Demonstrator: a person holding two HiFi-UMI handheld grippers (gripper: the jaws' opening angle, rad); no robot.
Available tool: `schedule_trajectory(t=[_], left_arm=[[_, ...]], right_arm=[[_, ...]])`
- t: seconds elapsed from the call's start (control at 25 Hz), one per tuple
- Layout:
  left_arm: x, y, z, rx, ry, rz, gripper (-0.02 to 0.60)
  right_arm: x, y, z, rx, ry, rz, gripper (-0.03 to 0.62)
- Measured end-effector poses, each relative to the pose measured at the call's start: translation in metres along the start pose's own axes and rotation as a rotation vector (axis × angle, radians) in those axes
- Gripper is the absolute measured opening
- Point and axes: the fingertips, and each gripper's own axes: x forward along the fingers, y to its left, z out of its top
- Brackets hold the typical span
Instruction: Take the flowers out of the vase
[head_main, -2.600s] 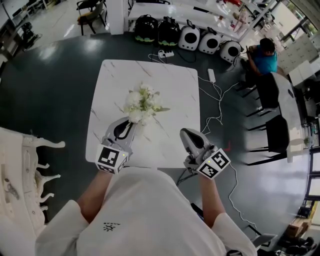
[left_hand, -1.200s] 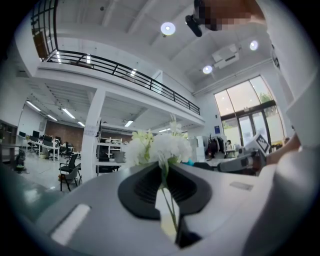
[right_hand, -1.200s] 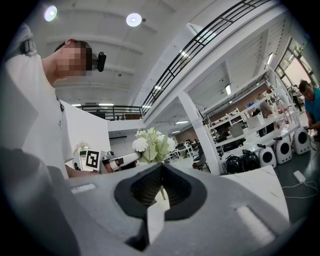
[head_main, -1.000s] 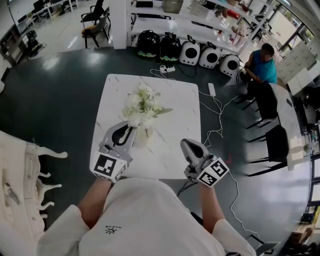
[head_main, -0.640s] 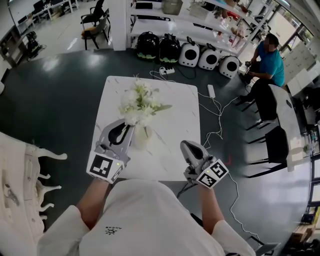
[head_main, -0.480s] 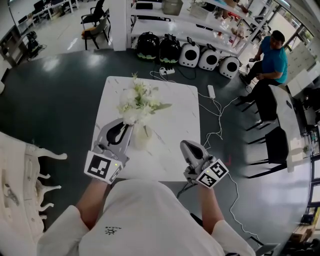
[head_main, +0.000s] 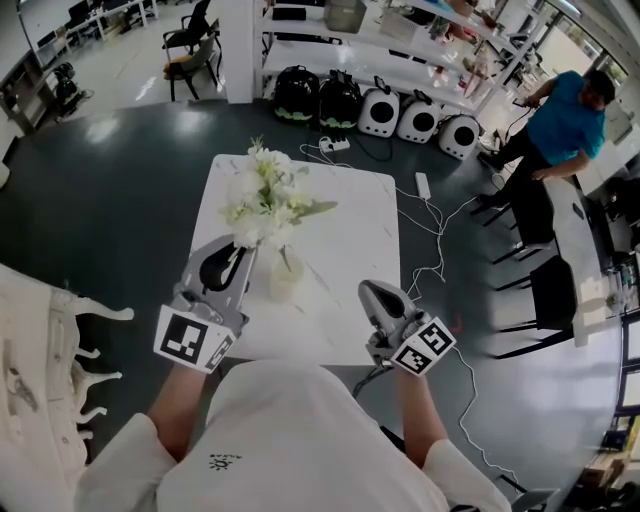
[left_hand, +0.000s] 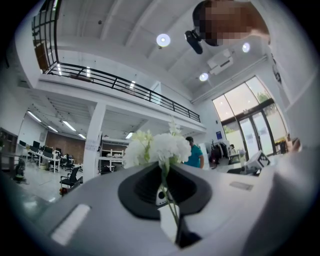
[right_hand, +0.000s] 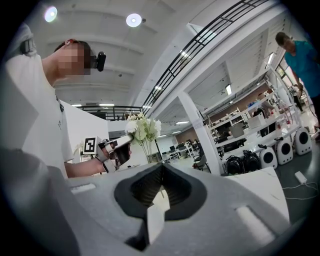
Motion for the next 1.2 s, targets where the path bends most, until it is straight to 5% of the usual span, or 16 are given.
schedule_trajectory(t=[0.68, 1.2], left_arm=[[-0.035, 0.044, 0.021, 0.004, -0.012, 0.108, 0.006], [-0.046, 0.053, -0.014, 0.014, 0.065, 0.157, 0.006]], right_arm=[[0.010, 0.005, -0.003, 0.003, 0.007, 0.017, 0.002], [0.013, 0.003, -0.003, 0.000, 0.017, 0.028, 0.002]])
